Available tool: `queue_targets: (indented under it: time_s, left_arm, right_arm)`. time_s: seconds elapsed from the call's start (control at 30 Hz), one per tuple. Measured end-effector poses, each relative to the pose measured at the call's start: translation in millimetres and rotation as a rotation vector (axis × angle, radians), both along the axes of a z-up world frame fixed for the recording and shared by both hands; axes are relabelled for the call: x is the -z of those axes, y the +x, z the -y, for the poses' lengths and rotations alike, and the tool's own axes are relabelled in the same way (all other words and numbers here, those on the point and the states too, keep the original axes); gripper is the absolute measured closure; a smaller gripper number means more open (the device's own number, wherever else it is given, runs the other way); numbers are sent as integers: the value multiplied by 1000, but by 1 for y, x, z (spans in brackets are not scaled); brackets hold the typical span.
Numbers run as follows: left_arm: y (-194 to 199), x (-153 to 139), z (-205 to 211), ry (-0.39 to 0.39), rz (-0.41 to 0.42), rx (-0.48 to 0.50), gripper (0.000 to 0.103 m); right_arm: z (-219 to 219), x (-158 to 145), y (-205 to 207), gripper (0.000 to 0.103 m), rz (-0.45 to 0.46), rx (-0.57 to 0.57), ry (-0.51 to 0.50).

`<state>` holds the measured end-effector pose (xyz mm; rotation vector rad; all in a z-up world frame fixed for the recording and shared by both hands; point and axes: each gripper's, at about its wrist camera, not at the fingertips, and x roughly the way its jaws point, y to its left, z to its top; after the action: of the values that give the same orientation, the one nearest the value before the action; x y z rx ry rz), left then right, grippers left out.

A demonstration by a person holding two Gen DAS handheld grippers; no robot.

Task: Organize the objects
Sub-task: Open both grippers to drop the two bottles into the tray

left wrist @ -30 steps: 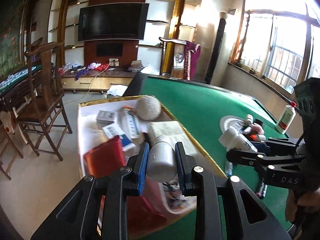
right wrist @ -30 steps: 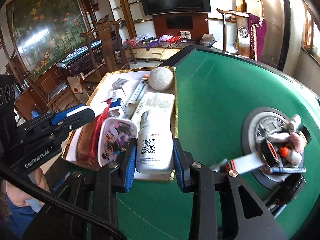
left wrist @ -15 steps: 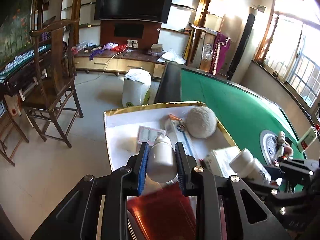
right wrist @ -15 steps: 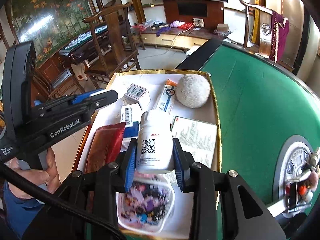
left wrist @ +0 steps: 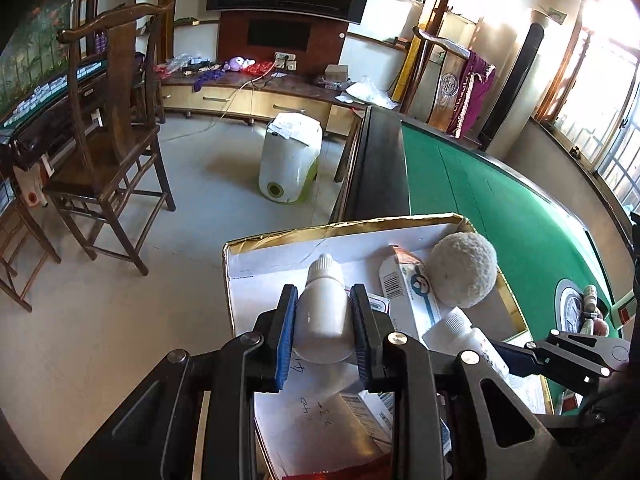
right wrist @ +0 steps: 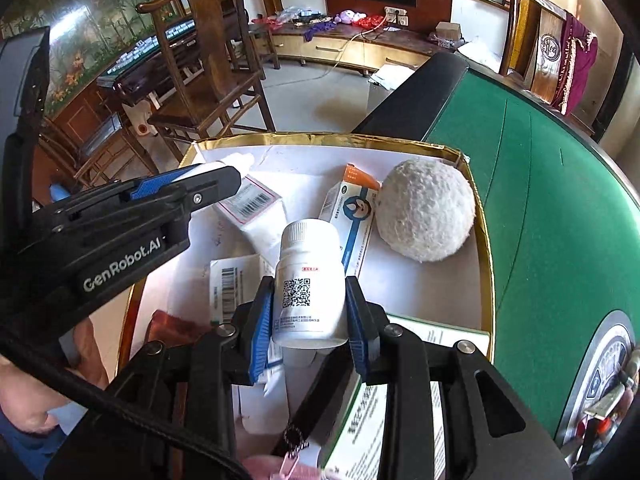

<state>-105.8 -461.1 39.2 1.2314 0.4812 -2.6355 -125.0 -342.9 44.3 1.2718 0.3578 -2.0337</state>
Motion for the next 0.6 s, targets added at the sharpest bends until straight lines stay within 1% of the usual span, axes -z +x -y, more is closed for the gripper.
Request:
queue_targets:
  time_s: [0.07, 0.17, 0.27, 0.47, 0.5, 0.53, 0.57, 0.6]
  left_arm:
    - [-1, 1, 3, 23, 2, 2, 81]
    - [-3, 1, 5, 2, 22, -10, 81]
    - [-2, 5, 7, 22, 33, -4, 81]
    - [-3, 6, 6, 24, 39, -3, 80]
    - [-3, 6, 7, 26, 42, -3, 79]
    - [-3, 6, 7, 32, 44, -7, 75]
    - [-3, 7, 8, 42, 48, -11, 71]
    - [-2, 6, 8, 52, 46, -6, 71]
  right_arm:
    - [2, 4, -5, 72, 2, 8, 12]
    - [6, 8, -10, 72, 12, 15, 18]
    - [9, 12, -14, 71, 27, 18, 20]
    - [13, 12, -13, 70, 47, 13, 10]
    - [11, 12, -13, 67, 47, 15, 8]
    - [10, 11, -13, 65, 45, 18, 12]
    - [8, 11, -14, 60, 45, 25, 17]
    - [5, 9, -14, 57, 48, 29, 9]
